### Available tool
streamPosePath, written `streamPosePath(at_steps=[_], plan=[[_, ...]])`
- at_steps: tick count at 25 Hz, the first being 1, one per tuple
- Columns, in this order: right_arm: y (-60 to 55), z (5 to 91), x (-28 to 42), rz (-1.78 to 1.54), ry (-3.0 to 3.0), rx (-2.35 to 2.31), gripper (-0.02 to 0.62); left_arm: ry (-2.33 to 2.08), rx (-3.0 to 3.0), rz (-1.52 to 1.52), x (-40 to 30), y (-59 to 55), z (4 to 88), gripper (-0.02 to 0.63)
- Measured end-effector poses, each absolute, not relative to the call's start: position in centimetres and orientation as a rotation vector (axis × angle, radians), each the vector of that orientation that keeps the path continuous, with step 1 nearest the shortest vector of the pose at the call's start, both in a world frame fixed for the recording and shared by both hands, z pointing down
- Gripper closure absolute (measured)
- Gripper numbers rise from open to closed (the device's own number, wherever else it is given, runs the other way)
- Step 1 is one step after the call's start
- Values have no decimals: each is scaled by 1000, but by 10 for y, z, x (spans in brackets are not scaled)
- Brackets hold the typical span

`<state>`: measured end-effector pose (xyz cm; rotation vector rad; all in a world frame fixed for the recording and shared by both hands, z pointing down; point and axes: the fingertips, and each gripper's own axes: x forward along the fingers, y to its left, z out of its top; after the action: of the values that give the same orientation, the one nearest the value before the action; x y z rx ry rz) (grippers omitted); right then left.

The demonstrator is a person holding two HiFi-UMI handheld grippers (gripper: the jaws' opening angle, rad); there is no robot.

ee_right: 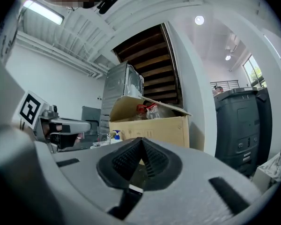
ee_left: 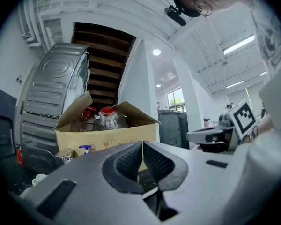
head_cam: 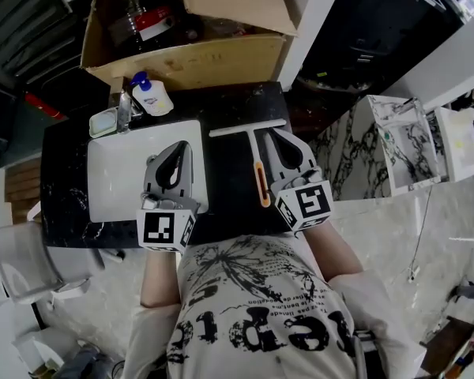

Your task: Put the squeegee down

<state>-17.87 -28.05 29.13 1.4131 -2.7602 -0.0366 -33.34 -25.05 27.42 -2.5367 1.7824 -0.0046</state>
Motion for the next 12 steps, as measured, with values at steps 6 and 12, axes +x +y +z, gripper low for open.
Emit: streamPosePath(at_steps=[6,12], plan=[[-282,304,-174,13,-2738,1422,604,1792,-2532,-22,-332,-249,272,594],[-281,309,-171,28,-2712,1435,604,1770,-2540,-16,-329,-248,279,594]])
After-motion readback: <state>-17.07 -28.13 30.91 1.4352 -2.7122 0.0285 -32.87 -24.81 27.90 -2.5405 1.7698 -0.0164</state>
